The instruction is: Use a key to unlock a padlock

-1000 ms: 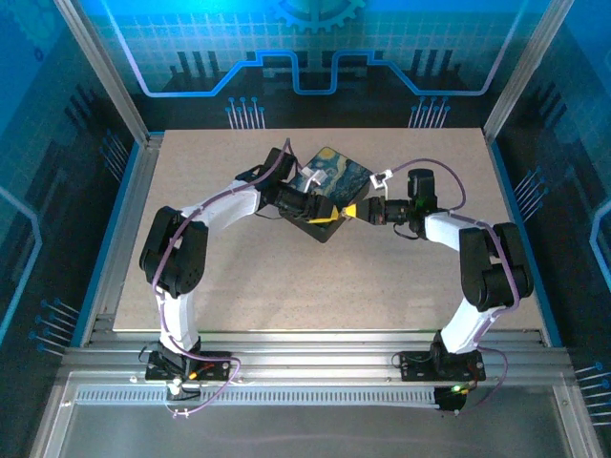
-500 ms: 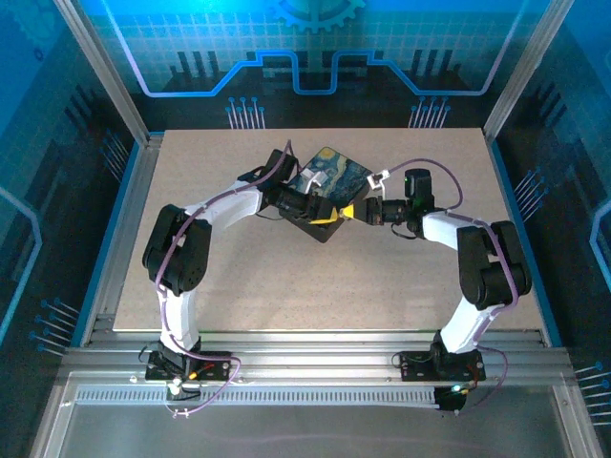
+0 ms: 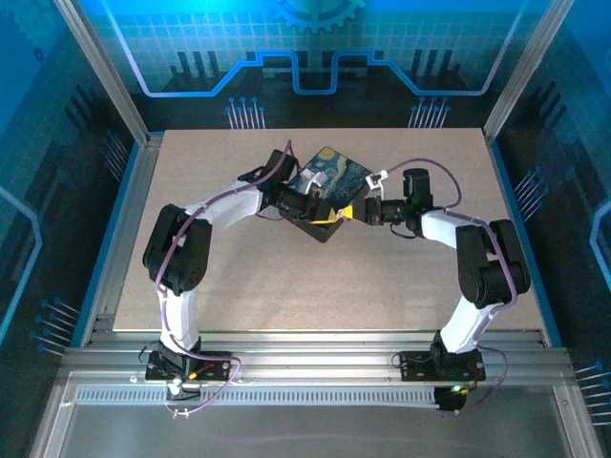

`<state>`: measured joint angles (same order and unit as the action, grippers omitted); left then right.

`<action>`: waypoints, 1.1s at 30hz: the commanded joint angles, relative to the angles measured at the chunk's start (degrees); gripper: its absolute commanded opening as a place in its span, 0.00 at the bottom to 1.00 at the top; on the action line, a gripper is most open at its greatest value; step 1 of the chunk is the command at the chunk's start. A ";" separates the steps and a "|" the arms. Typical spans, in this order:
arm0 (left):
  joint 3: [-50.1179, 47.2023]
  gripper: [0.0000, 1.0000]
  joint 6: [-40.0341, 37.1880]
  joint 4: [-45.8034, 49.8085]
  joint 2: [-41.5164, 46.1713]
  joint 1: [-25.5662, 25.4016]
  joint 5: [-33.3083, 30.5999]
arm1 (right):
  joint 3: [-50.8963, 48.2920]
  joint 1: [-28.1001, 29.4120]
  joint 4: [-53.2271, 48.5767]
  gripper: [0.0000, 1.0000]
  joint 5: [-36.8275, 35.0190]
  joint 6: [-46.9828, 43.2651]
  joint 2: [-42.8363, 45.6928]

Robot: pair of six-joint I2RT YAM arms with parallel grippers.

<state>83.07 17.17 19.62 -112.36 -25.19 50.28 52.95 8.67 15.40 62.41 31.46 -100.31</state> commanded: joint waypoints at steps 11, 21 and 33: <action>0.16 0.00 -3.98 2.17 0.03 -0.30 1.39 | 2.63 0.04 -9.56 0.08 1.06 -7.25 0.19; 0.22 0.00 -5.28 3.32 0.03 -0.46 1.36 | 3.83 -2.42 -17.36 0.33 -0.34 -12.96 1.50; 4.29 0.00 -10.83 10.62 -1.68 -1.86 2.14 | 12.13 -0.59 -30.67 0.45 2.34 -26.89 -0.14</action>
<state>85.25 9.23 27.24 -113.32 -26.44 50.83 62.52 7.14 -8.88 62.43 10.61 -100.14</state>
